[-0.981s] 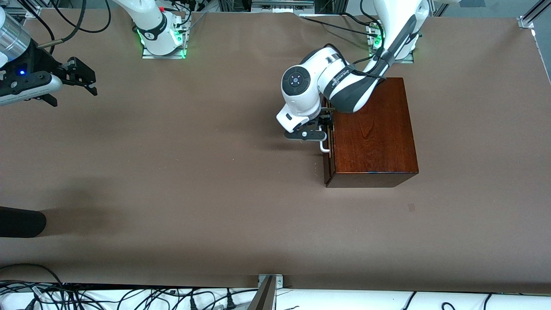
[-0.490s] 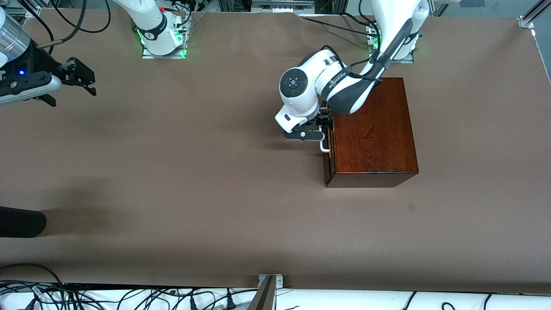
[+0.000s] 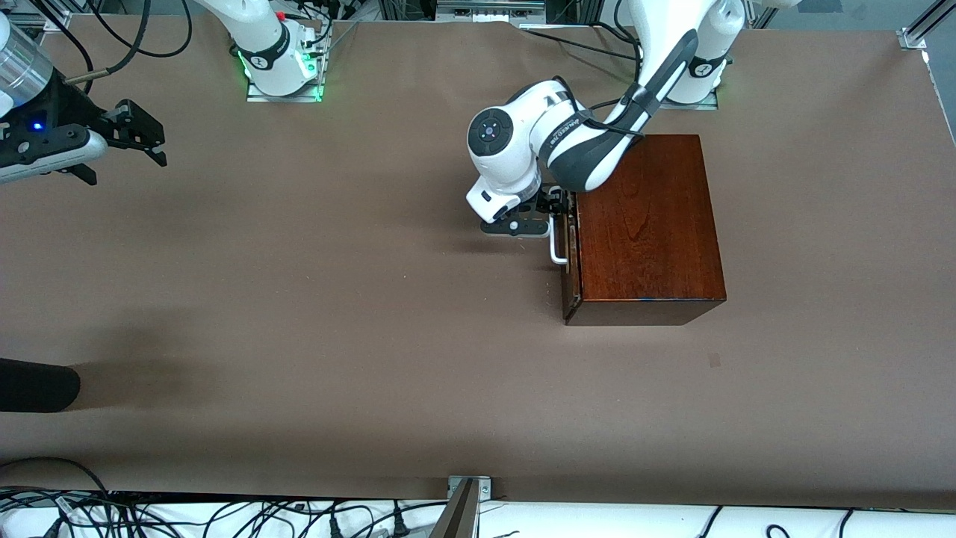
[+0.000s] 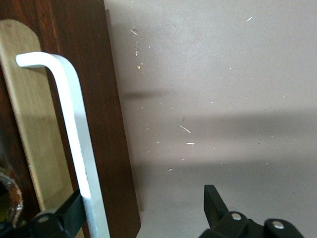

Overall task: Open drawer, take yellow block, close drawer
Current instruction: 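Pull the drawer out of the box with the left gripper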

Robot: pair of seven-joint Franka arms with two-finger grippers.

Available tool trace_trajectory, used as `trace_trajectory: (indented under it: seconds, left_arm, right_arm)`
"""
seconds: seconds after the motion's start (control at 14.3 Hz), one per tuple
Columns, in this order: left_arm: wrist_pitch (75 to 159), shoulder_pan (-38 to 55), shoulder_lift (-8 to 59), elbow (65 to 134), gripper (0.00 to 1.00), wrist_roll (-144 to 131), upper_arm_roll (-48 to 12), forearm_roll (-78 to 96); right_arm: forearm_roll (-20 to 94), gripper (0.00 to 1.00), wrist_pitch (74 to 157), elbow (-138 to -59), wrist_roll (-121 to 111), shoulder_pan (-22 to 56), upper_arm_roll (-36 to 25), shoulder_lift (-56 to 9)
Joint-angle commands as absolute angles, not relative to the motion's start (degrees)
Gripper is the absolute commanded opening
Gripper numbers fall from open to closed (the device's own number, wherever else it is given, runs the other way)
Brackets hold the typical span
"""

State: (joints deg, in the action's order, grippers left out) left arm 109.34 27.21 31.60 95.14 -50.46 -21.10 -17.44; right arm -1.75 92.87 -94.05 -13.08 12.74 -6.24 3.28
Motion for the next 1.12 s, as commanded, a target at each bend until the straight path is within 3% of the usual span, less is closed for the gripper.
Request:
trace_trajectory:
  seconds: [0.0,1.05]
  left_arm:
    - [111.18,28.21,33.22,93.34,1.00,-52.12,-21.18,-18.20]
    - [115.49,32.52,37.27,85.08,1.00,-54.23,-21.18,-16.26]
  right_arm:
    - [-2.64,1.00,91.67,-92.81,-12.48,12.13,-5.80,2.55]
    - [-2.64,1.00,92.72,-92.81,-12.04,11.95,-6.68,1.49]
